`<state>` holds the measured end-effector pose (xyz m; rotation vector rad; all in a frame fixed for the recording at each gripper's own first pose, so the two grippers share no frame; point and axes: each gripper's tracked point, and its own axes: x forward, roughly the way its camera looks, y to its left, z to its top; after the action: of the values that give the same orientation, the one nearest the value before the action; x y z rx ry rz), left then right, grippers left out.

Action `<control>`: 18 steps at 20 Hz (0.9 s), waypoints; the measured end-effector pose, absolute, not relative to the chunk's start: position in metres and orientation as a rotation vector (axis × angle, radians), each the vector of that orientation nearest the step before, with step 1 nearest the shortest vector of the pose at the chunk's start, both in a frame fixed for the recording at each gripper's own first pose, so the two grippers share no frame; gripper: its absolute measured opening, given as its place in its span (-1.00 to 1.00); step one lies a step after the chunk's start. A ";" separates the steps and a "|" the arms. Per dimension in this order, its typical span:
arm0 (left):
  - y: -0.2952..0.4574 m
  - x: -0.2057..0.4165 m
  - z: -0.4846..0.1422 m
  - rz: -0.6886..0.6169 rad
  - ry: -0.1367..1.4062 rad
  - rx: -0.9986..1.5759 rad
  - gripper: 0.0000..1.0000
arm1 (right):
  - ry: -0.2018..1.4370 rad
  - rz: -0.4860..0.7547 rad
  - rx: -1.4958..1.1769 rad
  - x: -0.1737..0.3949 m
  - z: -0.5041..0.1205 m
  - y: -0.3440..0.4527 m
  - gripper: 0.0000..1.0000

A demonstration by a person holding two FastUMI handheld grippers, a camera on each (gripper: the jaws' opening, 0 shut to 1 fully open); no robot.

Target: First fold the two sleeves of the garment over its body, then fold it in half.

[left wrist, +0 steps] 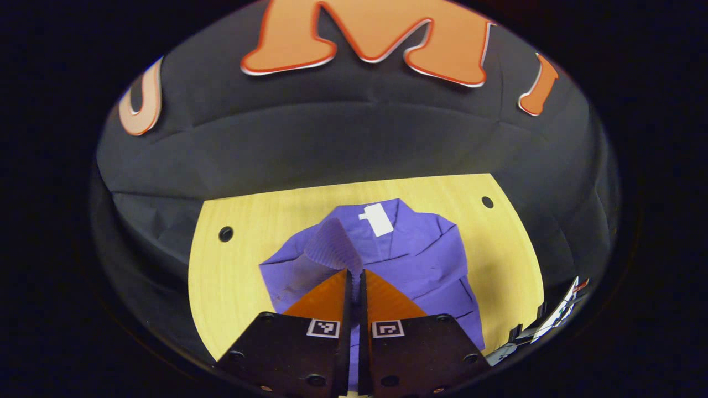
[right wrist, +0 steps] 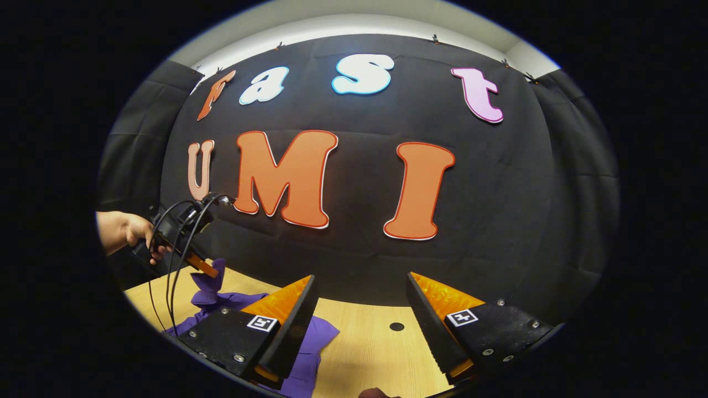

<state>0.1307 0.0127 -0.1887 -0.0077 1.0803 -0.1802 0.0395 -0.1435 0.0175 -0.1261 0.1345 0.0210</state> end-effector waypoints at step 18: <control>-0.110 0.164 -0.142 -0.308 0.759 0.033 0.77 | 0.195 0.009 -0.079 0.043 -0.012 -0.180 0.90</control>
<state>0.1645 -0.1097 -0.1419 0.0326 0.7594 -0.3083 0.0426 -0.1804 -0.0125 -0.0785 0.1945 0.0092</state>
